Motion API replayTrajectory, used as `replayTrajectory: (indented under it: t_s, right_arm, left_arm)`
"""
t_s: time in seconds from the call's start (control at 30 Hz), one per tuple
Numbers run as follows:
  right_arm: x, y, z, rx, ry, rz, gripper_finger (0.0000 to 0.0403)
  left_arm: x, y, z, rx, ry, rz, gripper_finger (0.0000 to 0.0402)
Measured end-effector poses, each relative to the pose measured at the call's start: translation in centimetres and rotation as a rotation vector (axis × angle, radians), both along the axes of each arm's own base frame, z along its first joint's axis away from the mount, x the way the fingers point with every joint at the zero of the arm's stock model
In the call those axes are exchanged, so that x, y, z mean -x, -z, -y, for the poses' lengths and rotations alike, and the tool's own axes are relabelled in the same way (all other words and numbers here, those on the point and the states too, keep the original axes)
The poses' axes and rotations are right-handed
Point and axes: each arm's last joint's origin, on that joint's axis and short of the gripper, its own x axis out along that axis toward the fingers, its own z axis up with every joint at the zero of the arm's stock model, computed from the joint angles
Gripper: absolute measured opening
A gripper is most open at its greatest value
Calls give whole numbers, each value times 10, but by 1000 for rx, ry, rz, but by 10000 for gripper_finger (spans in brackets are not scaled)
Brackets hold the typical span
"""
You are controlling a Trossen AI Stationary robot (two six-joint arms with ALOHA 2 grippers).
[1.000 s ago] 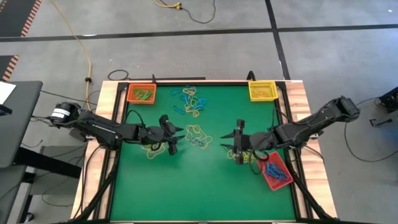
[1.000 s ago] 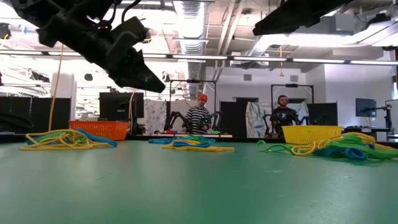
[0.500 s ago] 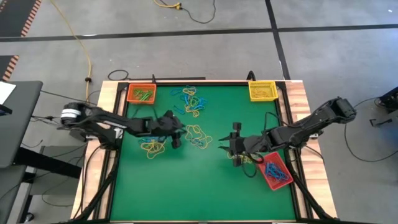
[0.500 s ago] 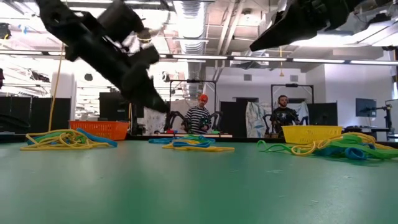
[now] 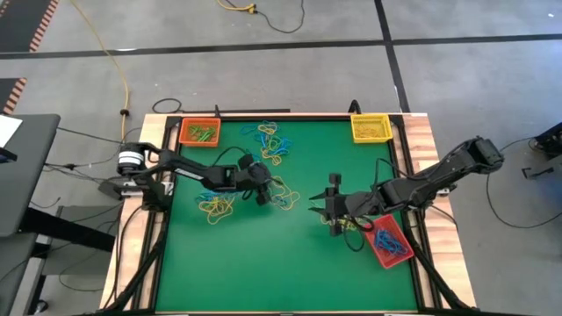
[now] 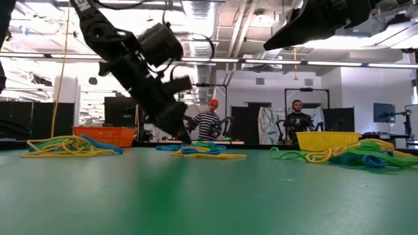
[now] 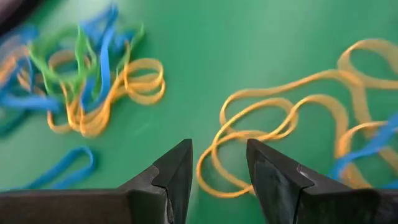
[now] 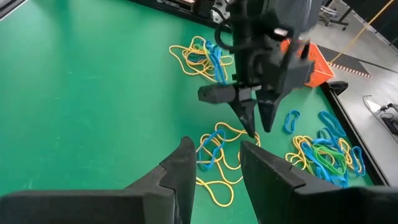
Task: Sort rubber bands into baskets
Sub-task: Put the yellow rubber band into the yellow bin
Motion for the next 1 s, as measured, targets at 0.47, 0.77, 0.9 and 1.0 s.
replayTrajectory:
  t_s: [0.47,0.77,0.9,1.0]
  right_arm:
    - [0,0,0,-9,4,4,159]
    - [0,-1,-1,-26,5,18,159]
    - [0,-2,-2,-29,1,26,159]
    - [0,-2,-2,-29,-1,26,159]
  left_arm:
    - [0,10,-6,68,-13,-15,113]
    - [-1,12,-6,65,10,-26,88]
    - [-1,12,-6,53,33,-34,40]
    - [-1,12,-6,40,47,-37,7]
